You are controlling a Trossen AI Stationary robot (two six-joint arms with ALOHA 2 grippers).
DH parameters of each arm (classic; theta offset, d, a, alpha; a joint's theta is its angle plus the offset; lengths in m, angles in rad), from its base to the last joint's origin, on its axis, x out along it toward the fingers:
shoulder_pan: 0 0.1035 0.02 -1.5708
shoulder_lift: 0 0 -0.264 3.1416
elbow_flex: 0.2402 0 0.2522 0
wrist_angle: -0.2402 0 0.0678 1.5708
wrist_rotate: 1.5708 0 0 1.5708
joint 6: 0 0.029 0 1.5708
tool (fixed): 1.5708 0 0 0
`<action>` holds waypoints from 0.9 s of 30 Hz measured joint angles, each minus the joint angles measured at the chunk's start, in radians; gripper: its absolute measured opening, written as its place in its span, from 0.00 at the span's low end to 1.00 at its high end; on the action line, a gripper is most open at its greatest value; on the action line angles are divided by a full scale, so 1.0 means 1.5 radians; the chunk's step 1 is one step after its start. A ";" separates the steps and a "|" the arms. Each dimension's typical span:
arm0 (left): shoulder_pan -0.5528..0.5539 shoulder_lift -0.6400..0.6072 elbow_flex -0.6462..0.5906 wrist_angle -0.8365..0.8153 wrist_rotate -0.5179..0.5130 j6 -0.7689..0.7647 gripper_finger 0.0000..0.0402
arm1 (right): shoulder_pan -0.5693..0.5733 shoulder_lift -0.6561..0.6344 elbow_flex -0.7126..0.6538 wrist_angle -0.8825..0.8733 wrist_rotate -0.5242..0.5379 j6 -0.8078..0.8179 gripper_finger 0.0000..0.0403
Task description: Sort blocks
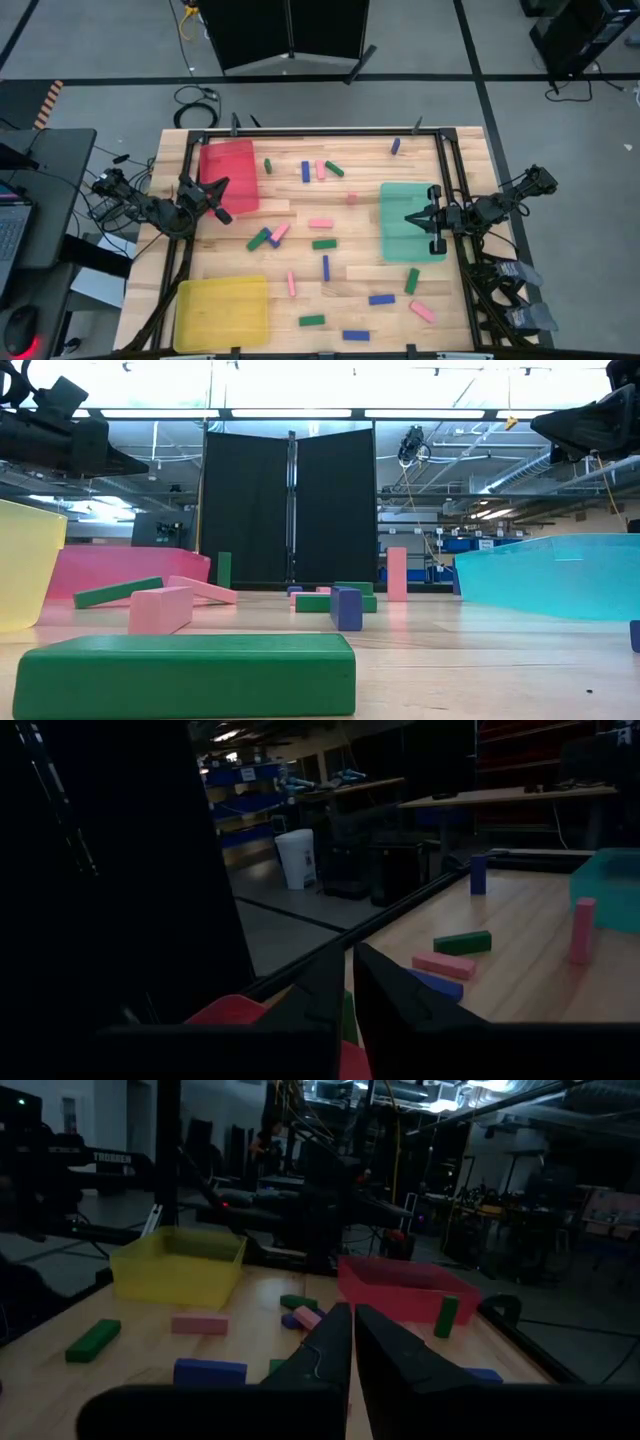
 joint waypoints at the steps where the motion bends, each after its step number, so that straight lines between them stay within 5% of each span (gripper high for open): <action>1: 0.000 0.000 0.000 0.000 0.000 0.000 0.09 | 0.000 0.000 0.000 0.000 0.000 0.000 0.07; 5: 0.000 0.000 0.000 0.009 0.021 -0.032 0.09 | 0.000 0.000 0.000 0.000 0.000 0.000 0.07; 13: 0.000 0.000 0.000 0.097 0.237 -0.397 0.09 | 0.000 0.000 0.000 0.000 0.000 0.000 0.07; 22: 0.000 0.011 0.000 0.091 0.418 -0.523 0.09 | 0.000 0.000 0.000 0.000 0.000 0.000 0.07; 24: 0.000 0.024 0.000 0.087 0.415 -0.524 0.09 | 0.000 0.000 0.000 0.000 0.000 0.000 0.07; 27: 0.000 0.057 0.000 0.093 0.316 -0.533 0.09 | 0.000 0.000 0.000 0.001 0.016 -0.006 0.07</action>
